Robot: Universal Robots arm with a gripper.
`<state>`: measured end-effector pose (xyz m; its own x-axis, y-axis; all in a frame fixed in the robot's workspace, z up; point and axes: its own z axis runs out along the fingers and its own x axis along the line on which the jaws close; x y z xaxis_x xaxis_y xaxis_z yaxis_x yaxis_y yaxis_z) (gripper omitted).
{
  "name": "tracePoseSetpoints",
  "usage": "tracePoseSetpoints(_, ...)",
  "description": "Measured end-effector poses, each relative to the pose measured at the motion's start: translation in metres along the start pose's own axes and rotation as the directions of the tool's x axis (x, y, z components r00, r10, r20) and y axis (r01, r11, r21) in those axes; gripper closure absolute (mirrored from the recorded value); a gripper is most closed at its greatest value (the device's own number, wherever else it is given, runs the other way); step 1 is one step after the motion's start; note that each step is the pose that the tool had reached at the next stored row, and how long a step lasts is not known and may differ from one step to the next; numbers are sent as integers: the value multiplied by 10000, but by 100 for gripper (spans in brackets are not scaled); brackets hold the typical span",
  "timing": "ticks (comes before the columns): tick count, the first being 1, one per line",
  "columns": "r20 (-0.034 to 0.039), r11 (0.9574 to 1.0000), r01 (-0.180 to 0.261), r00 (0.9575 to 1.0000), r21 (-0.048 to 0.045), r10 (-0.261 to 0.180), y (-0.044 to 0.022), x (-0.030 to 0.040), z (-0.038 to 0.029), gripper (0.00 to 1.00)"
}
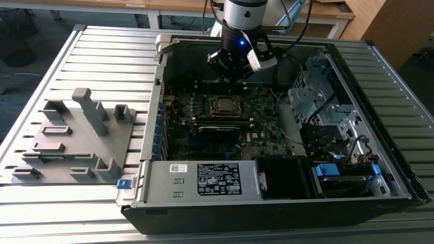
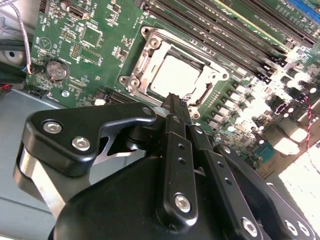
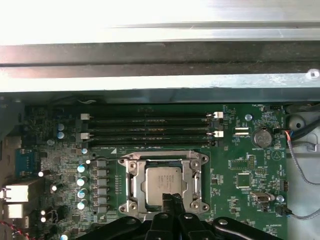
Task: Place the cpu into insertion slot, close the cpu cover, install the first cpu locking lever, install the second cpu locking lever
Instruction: 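Install the first cpu locking lever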
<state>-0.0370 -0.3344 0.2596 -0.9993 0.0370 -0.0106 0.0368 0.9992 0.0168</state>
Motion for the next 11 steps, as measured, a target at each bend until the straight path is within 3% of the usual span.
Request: tracePoseSetpoints(11, 1, 10000, 0, 10000, -2, 0, 9, -200, 6, 90)
